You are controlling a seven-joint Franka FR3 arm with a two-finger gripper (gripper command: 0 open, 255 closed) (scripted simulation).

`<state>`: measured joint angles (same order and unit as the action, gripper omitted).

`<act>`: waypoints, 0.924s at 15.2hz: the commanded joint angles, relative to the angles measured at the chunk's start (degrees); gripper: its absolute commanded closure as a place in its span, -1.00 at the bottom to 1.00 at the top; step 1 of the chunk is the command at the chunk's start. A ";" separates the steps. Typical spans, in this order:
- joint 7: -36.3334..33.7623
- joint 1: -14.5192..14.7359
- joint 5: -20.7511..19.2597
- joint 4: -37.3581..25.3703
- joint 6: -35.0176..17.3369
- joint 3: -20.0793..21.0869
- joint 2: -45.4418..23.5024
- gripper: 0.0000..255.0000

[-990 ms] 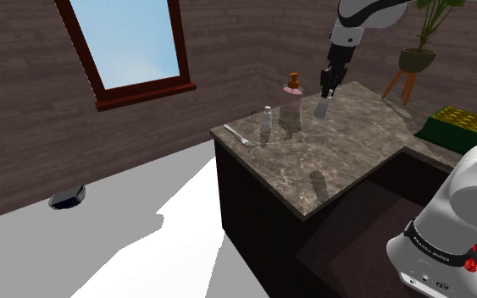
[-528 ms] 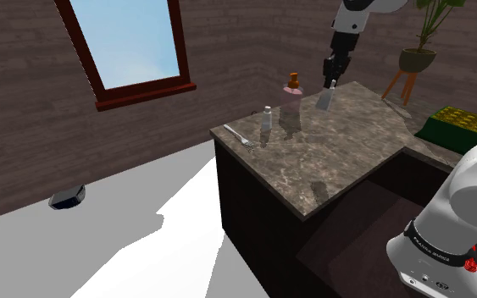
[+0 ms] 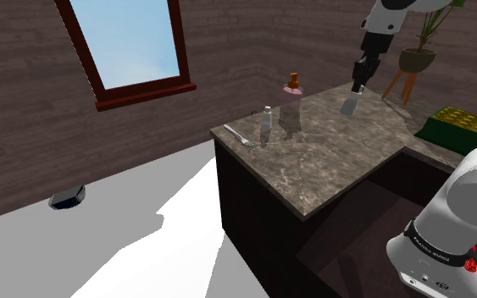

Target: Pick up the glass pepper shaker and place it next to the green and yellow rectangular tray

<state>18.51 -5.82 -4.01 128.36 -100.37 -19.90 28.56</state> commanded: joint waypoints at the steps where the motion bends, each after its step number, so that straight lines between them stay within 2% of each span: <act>1: 0.92 -1.31 -1.43 2.77 1.04 -0.49 3.91 1.00; 8: 5.46 -6.68 -6.67 9.72 6.39 -3.00 16.43 1.00; 14: 10.90 -11.87 -11.65 12.95 12.22 -6.09 25.77 1.00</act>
<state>28.50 -16.66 -14.76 140.48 -89.40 -25.64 52.27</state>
